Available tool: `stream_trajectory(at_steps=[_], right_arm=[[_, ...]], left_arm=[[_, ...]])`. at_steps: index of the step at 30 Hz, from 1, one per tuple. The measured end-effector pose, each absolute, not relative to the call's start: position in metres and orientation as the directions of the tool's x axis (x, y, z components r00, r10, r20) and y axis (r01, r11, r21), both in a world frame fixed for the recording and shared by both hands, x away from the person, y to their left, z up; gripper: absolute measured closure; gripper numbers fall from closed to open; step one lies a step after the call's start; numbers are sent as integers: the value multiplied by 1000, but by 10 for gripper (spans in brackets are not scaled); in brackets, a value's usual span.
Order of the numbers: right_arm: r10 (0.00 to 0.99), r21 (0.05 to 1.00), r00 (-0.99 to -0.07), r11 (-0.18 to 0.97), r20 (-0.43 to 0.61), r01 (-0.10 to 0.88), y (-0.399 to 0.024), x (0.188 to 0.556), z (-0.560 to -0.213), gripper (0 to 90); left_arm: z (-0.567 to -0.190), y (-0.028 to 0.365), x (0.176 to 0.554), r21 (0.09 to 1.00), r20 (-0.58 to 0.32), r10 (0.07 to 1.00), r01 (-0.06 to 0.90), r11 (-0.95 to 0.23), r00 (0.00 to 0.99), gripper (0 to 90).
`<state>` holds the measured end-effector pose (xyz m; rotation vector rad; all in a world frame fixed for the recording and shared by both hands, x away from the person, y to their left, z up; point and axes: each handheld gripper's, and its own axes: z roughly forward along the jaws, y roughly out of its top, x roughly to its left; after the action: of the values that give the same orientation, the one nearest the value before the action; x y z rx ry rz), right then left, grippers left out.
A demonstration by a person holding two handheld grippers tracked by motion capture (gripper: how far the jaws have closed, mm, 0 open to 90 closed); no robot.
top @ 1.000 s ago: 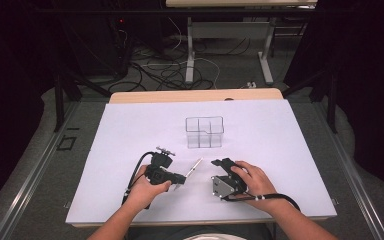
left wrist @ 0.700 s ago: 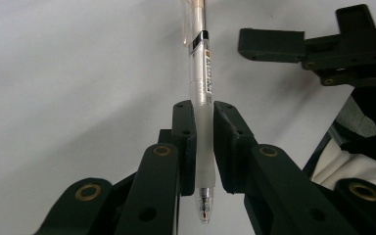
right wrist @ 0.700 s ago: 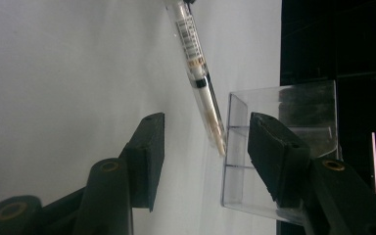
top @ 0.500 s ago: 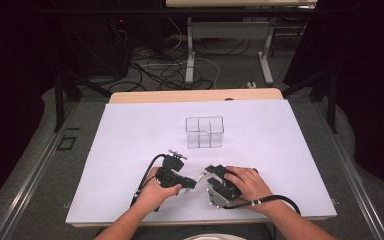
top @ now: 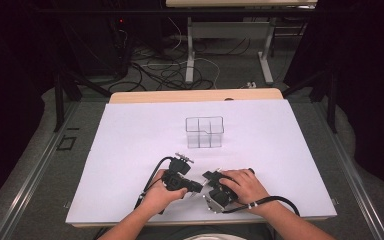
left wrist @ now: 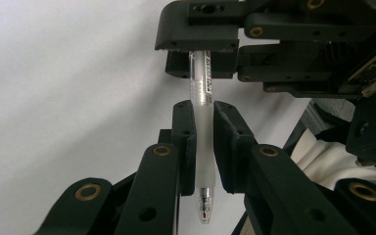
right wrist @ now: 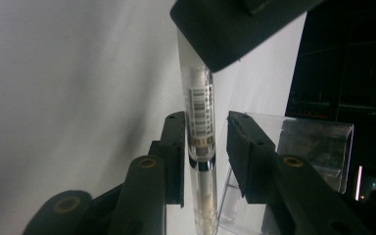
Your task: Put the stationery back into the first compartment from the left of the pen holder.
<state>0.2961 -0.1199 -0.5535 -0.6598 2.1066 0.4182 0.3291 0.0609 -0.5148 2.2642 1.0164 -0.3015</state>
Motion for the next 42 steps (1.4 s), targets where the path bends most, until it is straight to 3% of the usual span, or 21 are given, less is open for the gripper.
stream_trajectory(at_steps=[10, 19, 30, 42], right_arm=[[-337, 34, -479, 790, -810, -613, -118, 293, -554, 782], [-341, 22, -480, 797, -808, -604, -118, 292, -556, 792], [-331, 30, -480, 798, -812, -602, -119, 295, -554, 792], [-327, 25, -496, 816, -804, -578, -121, 296, -556, 792]], left_arm=[[-515, 61, 330, 459, -446, 590, 738, -495, 673, 802], [-517, 62, 330, 465, -457, 587, 742, -482, 668, 797], [-520, 69, 333, 514, -427, 616, 738, -437, 662, 546], [-517, 81, 337, 570, -398, 645, 727, -383, 652, 461]])
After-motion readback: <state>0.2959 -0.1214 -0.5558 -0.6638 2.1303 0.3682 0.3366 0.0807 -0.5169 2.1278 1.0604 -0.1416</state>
